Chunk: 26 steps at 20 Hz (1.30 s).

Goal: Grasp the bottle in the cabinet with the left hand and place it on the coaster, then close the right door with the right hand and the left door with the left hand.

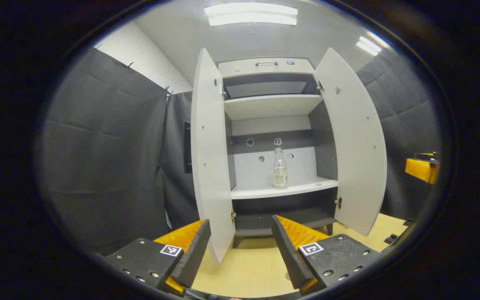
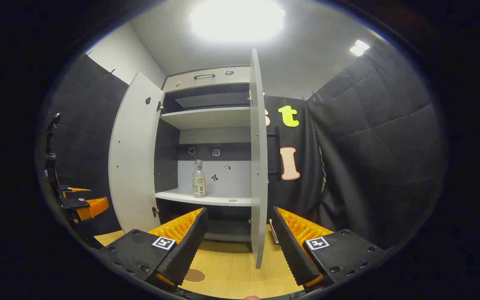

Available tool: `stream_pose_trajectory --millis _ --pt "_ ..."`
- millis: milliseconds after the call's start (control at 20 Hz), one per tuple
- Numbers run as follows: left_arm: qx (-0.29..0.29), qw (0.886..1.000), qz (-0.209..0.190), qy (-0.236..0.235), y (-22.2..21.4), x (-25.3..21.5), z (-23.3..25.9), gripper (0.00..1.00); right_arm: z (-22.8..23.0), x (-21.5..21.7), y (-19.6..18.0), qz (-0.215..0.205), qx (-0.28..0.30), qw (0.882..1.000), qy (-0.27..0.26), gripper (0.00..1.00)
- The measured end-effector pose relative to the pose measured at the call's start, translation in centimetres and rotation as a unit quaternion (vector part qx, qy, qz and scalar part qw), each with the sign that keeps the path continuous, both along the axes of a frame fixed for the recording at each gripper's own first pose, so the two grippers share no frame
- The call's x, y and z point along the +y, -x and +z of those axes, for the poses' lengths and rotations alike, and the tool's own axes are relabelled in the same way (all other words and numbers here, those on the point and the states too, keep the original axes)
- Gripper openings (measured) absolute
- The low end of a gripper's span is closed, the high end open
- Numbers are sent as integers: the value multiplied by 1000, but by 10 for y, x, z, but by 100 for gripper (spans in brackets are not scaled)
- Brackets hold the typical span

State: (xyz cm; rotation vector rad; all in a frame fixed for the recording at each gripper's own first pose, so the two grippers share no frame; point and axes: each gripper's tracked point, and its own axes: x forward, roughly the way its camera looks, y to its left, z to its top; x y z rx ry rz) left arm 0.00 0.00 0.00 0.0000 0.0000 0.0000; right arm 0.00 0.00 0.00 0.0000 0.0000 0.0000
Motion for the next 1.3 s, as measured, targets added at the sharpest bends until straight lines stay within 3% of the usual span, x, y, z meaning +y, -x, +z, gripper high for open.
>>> stream_pose_trajectory --millis 950,1300 --pt "-2 1000 10 -17 -7 4 2 86 -13 2 -11 15 12 1000 -11 96" --pt "-1 1000 0 -10 -11 -17 10 86 -17 -13 -11 16 16 1000 -11 98"
